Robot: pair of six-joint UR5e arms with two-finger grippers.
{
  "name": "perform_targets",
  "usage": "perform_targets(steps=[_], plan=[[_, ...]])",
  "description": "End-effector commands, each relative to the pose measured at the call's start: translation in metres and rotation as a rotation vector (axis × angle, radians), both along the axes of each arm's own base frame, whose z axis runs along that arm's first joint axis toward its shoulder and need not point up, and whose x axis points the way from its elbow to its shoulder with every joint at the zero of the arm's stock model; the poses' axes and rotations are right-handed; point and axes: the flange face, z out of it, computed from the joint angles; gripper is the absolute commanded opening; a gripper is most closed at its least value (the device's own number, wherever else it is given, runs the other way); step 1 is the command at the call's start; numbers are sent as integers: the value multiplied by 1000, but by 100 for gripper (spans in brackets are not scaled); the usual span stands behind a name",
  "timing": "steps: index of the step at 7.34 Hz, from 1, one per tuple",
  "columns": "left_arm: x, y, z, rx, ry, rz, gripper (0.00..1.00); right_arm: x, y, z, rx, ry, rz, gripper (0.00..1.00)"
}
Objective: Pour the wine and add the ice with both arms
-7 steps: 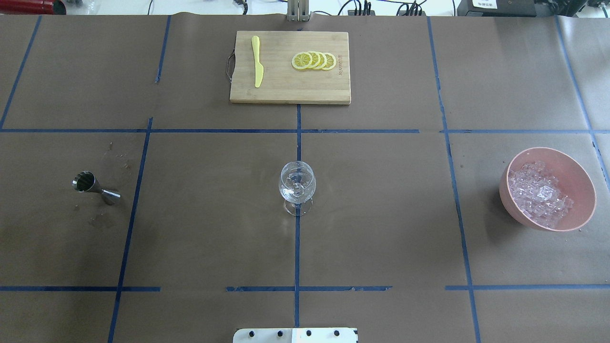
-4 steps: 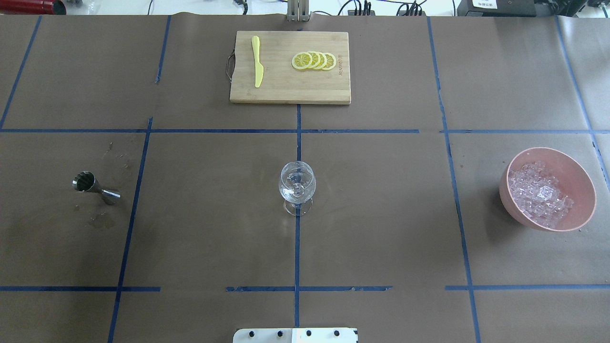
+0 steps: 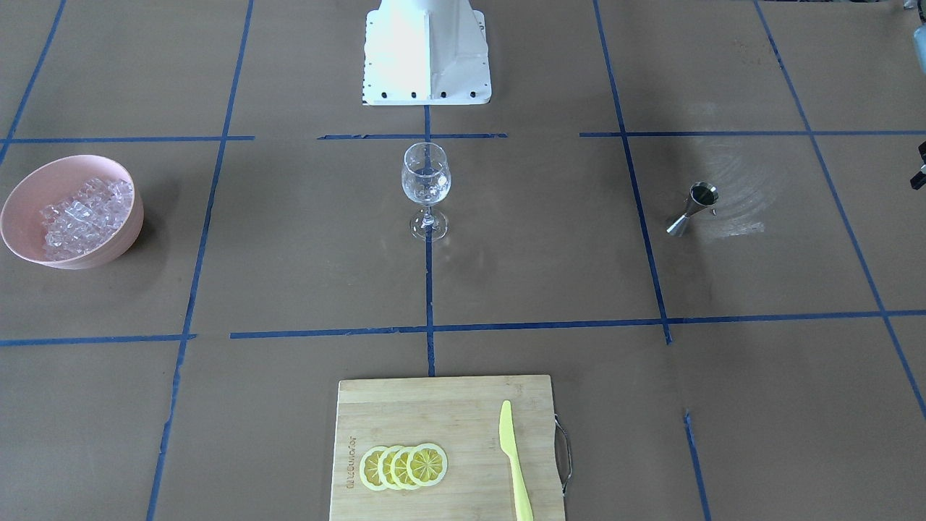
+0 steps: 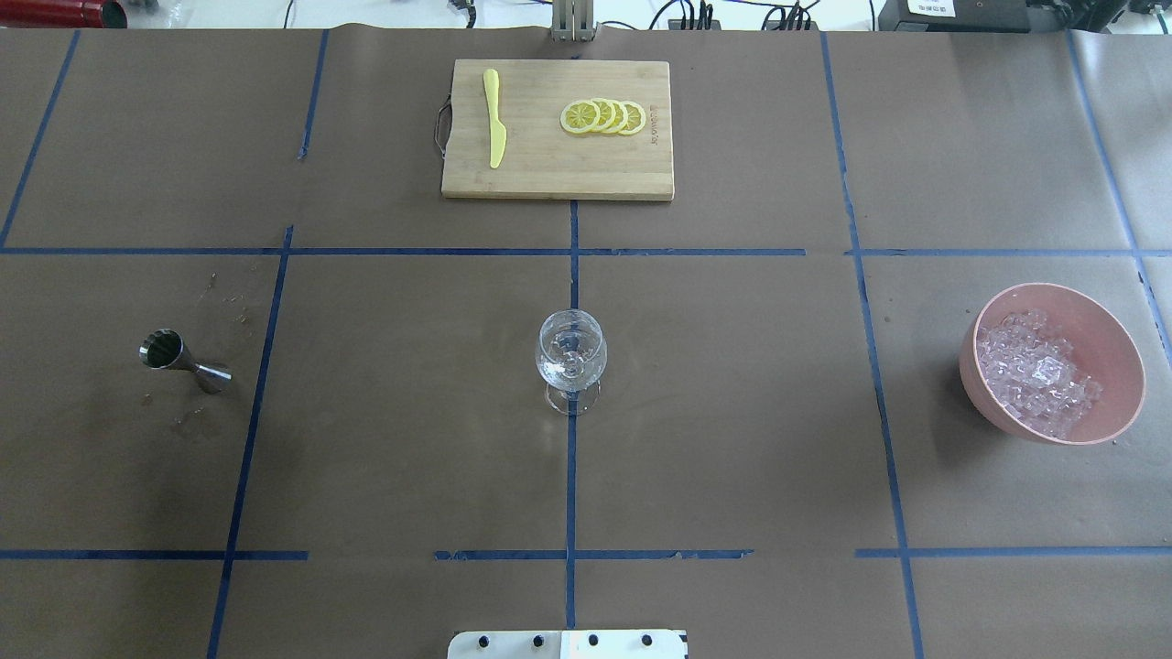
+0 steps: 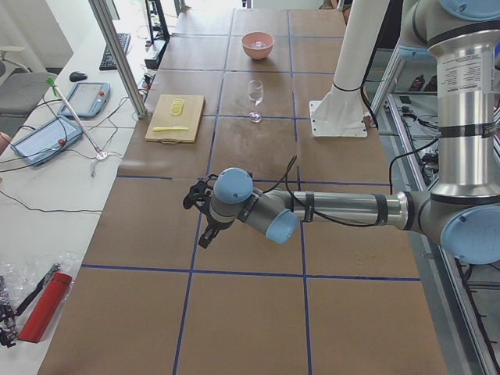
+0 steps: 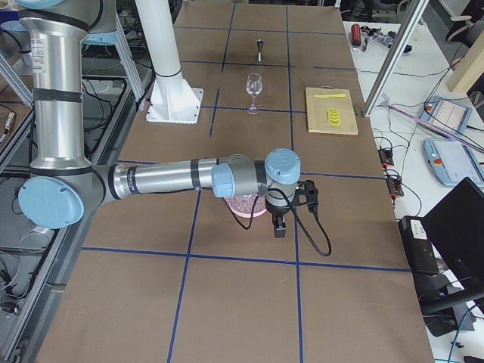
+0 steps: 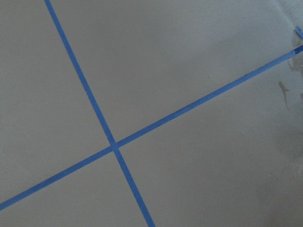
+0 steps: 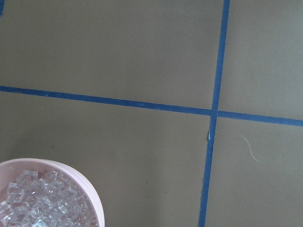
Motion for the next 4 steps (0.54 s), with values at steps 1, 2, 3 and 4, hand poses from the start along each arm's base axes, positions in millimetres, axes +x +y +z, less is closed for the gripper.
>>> perform_targets(steps=[1, 2, 3, 4], plan=[[80, 21, -23, 56, 90, -109, 100, -5, 2, 0, 62, -11, -8, 100], [123, 52, -15, 128, 53, -183, 100, -5, 2, -2, 66, -13, -8, 100], [154, 68, -18, 86, 85, -233, 100, -5, 2, -3, 68, -14, -7, 100], [166, 93, -18, 65, 127, -269, 100, -5, 2, -5, 71, -18, -8, 100]])
